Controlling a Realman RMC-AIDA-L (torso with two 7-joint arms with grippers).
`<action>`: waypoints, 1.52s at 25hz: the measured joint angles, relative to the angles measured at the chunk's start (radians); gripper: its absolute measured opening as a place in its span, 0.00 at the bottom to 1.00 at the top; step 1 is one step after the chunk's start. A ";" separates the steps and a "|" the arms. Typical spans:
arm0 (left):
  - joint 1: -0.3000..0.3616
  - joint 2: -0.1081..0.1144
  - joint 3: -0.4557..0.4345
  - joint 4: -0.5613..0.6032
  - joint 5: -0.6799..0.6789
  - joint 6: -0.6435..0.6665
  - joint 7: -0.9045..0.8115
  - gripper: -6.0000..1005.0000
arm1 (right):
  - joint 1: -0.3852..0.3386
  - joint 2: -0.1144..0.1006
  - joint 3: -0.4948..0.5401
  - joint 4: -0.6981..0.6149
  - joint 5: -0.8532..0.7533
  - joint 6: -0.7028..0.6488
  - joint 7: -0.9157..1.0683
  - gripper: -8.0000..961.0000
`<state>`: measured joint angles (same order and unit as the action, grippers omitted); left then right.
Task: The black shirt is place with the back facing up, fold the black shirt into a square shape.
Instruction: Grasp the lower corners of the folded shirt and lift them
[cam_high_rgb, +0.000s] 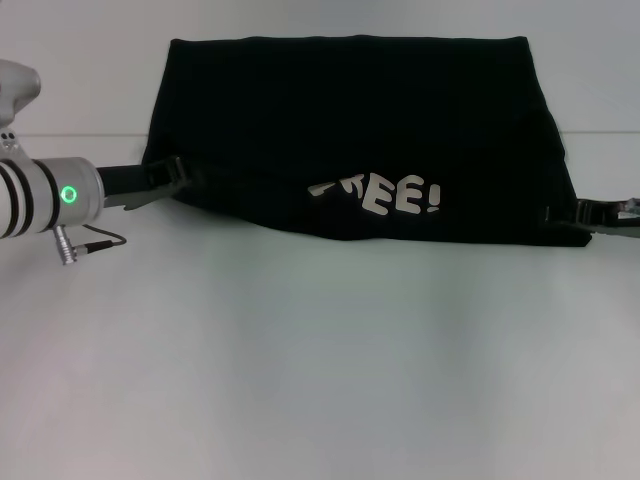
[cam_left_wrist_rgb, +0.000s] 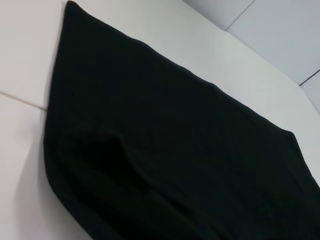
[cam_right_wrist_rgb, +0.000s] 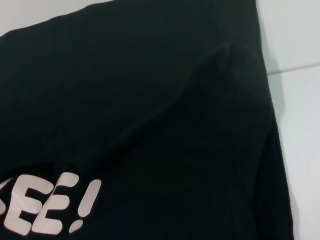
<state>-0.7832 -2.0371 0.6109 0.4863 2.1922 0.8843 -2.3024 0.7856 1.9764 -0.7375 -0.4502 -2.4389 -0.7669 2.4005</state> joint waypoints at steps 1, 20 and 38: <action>0.000 0.000 -0.002 0.000 0.000 -0.001 0.000 0.02 | 0.001 0.001 0.000 0.006 0.000 0.004 0.000 0.58; 0.004 -0.005 -0.003 0.000 -0.006 -0.002 0.000 0.02 | 0.012 -0.015 0.000 0.002 0.000 -0.031 0.039 0.33; -0.007 0.040 -0.001 0.062 0.178 0.103 -0.076 0.02 | -0.092 -0.049 0.016 -0.157 0.003 -0.189 0.039 0.03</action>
<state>-0.7903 -1.9973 0.6095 0.5482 2.3700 0.9868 -2.3788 0.6935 1.9275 -0.7210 -0.6075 -2.4363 -0.9562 2.4398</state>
